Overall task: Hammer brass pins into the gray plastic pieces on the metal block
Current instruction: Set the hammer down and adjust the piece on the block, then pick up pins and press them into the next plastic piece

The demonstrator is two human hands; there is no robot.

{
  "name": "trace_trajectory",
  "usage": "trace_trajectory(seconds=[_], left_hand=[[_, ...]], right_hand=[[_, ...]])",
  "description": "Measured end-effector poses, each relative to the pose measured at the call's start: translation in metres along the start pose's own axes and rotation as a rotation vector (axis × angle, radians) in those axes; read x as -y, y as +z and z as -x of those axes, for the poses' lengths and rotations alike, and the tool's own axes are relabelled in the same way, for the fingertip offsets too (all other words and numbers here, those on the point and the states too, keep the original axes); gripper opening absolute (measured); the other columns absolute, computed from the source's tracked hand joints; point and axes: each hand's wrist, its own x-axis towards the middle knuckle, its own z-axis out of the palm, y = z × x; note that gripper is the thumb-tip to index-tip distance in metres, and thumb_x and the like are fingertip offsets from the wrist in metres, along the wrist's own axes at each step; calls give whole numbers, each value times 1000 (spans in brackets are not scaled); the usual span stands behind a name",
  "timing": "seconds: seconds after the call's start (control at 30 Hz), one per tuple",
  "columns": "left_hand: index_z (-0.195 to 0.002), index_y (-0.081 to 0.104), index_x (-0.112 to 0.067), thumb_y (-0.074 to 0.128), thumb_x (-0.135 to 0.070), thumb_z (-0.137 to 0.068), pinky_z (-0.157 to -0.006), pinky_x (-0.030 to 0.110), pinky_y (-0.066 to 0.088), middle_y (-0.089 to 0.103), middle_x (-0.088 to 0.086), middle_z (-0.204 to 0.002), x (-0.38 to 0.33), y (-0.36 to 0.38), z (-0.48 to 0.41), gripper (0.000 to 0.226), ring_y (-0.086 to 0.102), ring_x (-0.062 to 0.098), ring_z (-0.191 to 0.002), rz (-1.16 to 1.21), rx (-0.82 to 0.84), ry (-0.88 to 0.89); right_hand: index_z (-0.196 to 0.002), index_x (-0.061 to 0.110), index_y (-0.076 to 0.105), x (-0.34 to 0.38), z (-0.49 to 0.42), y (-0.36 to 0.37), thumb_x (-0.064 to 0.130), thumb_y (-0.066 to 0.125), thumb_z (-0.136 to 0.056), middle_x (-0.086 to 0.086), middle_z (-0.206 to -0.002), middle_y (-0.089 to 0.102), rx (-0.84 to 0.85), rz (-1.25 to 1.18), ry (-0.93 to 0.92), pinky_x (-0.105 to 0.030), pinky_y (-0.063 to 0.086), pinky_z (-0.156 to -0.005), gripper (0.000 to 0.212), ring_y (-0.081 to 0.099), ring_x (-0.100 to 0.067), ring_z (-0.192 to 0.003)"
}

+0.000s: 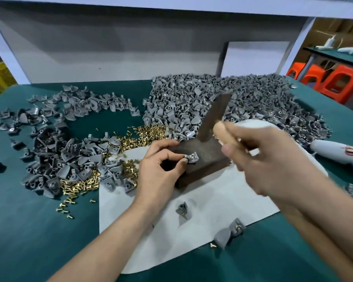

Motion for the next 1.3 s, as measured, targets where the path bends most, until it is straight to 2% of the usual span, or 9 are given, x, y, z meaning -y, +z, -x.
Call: trace_trajectory(seconds=[0.1, 0.33, 0.5, 0.57, 0.63, 0.73, 0.87, 1.2, 1.3], left_hand=[[-69, 72, -16, 76, -5, -79, -84, 4, 41, 60, -20, -108, 1, 2, 0, 15, 53, -14, -100, 12, -8, -35], [-68, 71, -29, 76, -6, -77, -87, 5, 39, 60, -19, -106, -1, -1, 0, 26, 53, -11, -102, -20, 2, 15], [-69, 73, -22, 77, -7, -78, -88, 12, 45, 61, -24, -105, 0, 1, 1, 18, 54, -10, -103, 10, -5, -35], [-70, 72, -19, 76, -7, -78, -98, 27, 43, 62, -23, -105, -6, 1, 3, 14, 51, 0, -113, -27, -18, -13], [-72, 67, -20, 74, -8, -79, -98, 23, 37, 66, -21, -103, -19, -1, 3, 16, 50, 4, -116, -69, -36, 41], [-69, 63, -22, 70, -7, -82, -75, 7, 45, 74, -11, -87, -53, -4, 4, 21, 66, 1, -90, 156, -2, 19], [-67, 72, -20, 68, -12, -75, -62, 14, 54, 73, 1, -69, -93, 0, 18, 12, 71, 14, -63, 541, 161, -116], [-68, 71, -18, 70, -16, -72, -86, 38, 57, 74, 15, -78, -116, 18, 23, 5, 70, 38, -90, 492, 241, -132], [-66, 71, -22, 71, -20, -70, -78, 25, 58, 73, 20, -85, -115, 17, 23, 5, 69, 37, -94, 460, 238, -161]], right_hand=[[-104, 35, 57, 8, -2, -21, 30, 55, -88, 1, -54, 51, -107, -21, -75, -18, 35, -32, 17, 40, -9, -29], [-109, 9, 62, 0, -1, 7, 18, 53, -93, -9, -64, 54, 92, 123, -4, -24, 36, -40, 20, 39, -13, -38], [-99, 16, 67, 2, -10, -20, 15, 55, -91, 6, -50, 43, -103, -232, -47, -16, 33, -32, 15, 39, -15, -27], [-95, 21, 72, -19, -14, -11, 9, 53, -94, 0, -52, 45, -87, -483, 75, -16, 29, -34, 22, 37, -17, -28], [-86, 19, 72, -49, -17, -1, 9, 49, -95, -6, -57, 45, -55, -763, 315, -16, 25, -35, 27, 33, -15, -28], [-89, 9, 55, -96, -19, 10, 10, 42, -97, -9, -62, 41, -43, -1051, 563, -14, 27, -31, 16, 30, -9, -27], [-92, 12, 48, -130, -22, 16, 14, 39, -96, -1, -53, 45, -3, -1272, 717, -13, 28, -27, 10, 31, -5, -27], [-80, 9, 50, -141, -21, 24, 18, 49, -94, -2, -58, 47, -78, -1207, 718, -14, 29, -29, 16, 34, -7, -30], [-81, 6, 52, -137, -20, 25, 15, 49, -94, -5, -58, 47, -92, -1191, 710, -15, 30, -30, 16, 35, -8, -31]])
